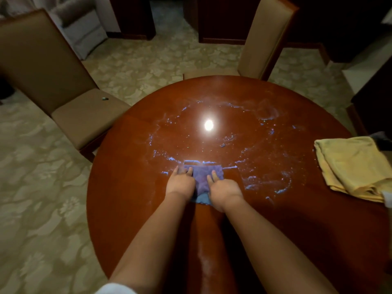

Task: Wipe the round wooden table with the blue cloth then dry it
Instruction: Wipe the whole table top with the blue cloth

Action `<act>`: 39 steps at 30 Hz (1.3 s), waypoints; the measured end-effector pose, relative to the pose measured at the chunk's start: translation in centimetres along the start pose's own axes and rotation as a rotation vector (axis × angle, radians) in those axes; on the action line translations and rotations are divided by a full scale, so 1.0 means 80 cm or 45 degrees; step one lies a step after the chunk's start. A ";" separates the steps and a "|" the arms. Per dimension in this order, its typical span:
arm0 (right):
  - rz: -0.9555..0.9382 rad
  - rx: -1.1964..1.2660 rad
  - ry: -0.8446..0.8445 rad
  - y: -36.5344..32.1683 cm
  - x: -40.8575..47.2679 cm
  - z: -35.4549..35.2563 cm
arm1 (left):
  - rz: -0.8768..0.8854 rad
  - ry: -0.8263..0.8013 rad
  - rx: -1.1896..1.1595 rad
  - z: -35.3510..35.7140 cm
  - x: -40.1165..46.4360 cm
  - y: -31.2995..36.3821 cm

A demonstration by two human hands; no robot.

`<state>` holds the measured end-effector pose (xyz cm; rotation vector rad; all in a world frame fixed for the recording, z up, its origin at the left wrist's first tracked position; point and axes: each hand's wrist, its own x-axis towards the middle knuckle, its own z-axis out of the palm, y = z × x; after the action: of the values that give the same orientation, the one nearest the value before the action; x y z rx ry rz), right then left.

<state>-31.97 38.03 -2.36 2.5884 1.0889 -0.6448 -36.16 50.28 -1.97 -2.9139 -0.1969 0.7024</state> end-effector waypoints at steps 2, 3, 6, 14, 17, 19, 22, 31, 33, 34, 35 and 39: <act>-0.032 -0.026 -0.014 -0.005 -0.016 0.007 | -0.020 -0.017 -0.010 0.006 -0.017 0.011; -0.049 -0.038 -0.022 -0.009 -0.024 0.011 | -0.038 -0.028 -0.021 0.009 -0.027 0.018; -0.111 -0.065 -0.041 -0.016 -0.047 0.023 | -0.083 -0.062 -0.044 0.020 -0.056 0.031; -0.224 -0.057 -0.086 -0.048 -0.071 0.031 | -0.169 -0.085 -0.137 0.049 -0.111 0.016; -0.231 -0.036 -0.078 -0.065 -0.060 0.024 | -0.177 -0.095 -0.136 0.049 -0.106 -0.008; -0.214 -0.017 -0.065 -0.076 -0.046 0.018 | -0.175 -0.091 -0.140 0.048 -0.097 -0.026; -0.173 0.009 -0.044 -0.091 -0.026 0.005 | -0.139 -0.065 -0.164 0.047 -0.077 -0.057; 0.046 0.105 -0.049 -0.101 0.042 -0.029 | -0.010 -0.056 -0.283 0.012 0.017 -0.124; 0.088 0.083 -0.032 -0.095 0.059 -0.031 | -0.018 -0.051 -0.324 0.004 0.036 -0.127; 0.105 0.077 -0.029 -0.094 0.065 -0.032 | -0.017 -0.048 -0.335 0.001 0.043 -0.128; 0.115 0.071 -0.027 -0.093 0.069 -0.033 | -0.011 -0.045 -0.335 0.001 0.050 -0.129; 0.138 0.039 -0.018 -0.093 0.066 -0.035 | -0.004 -0.045 -0.292 0.005 0.047 -0.126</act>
<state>-33.25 47.48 -3.01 2.6431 0.9341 -0.6576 -34.00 60.82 -2.30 -3.1174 -0.3050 0.7790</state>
